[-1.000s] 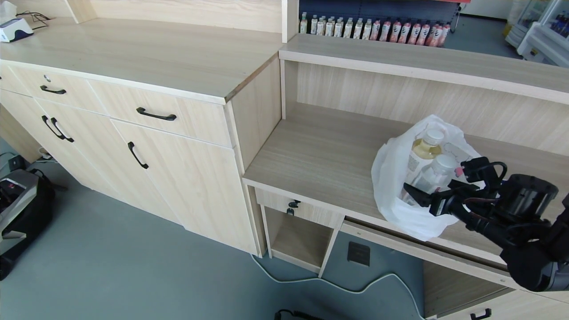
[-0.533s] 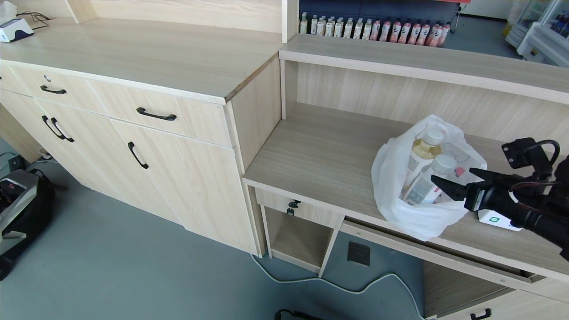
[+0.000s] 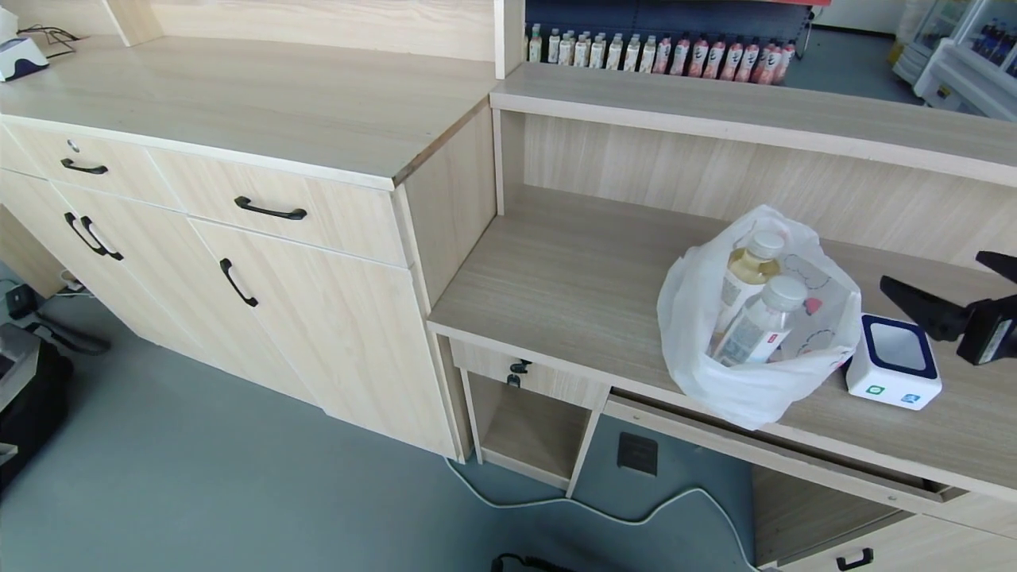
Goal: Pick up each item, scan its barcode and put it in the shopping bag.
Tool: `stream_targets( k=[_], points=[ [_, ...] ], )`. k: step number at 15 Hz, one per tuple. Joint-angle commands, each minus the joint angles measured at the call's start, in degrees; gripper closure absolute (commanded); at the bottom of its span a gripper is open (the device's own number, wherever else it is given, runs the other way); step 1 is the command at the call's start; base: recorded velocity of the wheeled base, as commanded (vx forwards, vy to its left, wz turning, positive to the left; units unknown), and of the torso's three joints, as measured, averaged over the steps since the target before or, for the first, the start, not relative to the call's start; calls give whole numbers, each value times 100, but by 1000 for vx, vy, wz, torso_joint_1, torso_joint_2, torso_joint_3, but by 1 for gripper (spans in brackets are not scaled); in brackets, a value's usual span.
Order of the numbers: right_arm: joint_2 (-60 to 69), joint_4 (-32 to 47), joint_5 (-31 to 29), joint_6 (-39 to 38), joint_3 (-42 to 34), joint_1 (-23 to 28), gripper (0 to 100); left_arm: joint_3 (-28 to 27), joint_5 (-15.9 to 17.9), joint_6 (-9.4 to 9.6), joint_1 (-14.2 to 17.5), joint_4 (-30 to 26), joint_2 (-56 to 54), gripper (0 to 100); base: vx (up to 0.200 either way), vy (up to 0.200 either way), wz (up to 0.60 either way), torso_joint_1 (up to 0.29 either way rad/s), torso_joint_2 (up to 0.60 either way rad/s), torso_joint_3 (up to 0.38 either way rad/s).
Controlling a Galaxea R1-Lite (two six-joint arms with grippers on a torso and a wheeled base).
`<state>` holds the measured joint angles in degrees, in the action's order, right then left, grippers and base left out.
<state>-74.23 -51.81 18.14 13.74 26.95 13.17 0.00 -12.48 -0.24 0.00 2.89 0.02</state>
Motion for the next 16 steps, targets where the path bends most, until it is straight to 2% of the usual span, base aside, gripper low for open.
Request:
stream_targets(
  k=[1, 6, 9, 10, 12, 13, 16],
  points=[
    [462, 119, 5, -64, 126, 178, 0, 0, 0, -2, 0, 1, -2, 0, 0, 0, -600, 2, -2, 7],
    [1060, 1349, -65, -275, 398, 1065, 0, 0, 0, -2, 0, 1, -2, 0, 0, 0, -600, 1, 3, 3],
    [1429, 1586, -258, -917, 187, 1320, 0, 0, 0, -2, 0, 1, -2, 0, 0, 0, 0, 0, 0, 0],
    [1578, 1604, -742, -917, -103, 1294, 0, 0, 0, -2, 0, 1, -2, 0, 0, 0, 0, 0, 0, 0],
    [1912, 1586, -1682, -917, -841, 731, 0, 0, 0, -2, 0, 1, -2, 0, 0, 0, 0, 0, 0, 0],
    [2053, 1586, -1972, -908, -1025, 538, 0, 0, 0, -2, 0, 1, -2, 0, 0, 0, 0, 0, 0, 0],
    [3011, 1621, -2192, -899, -2027, -156, 0, 0, 0, -2, -9, 1, -2, 0, 0, 0, 0, 0, 0, 0]
  ],
)
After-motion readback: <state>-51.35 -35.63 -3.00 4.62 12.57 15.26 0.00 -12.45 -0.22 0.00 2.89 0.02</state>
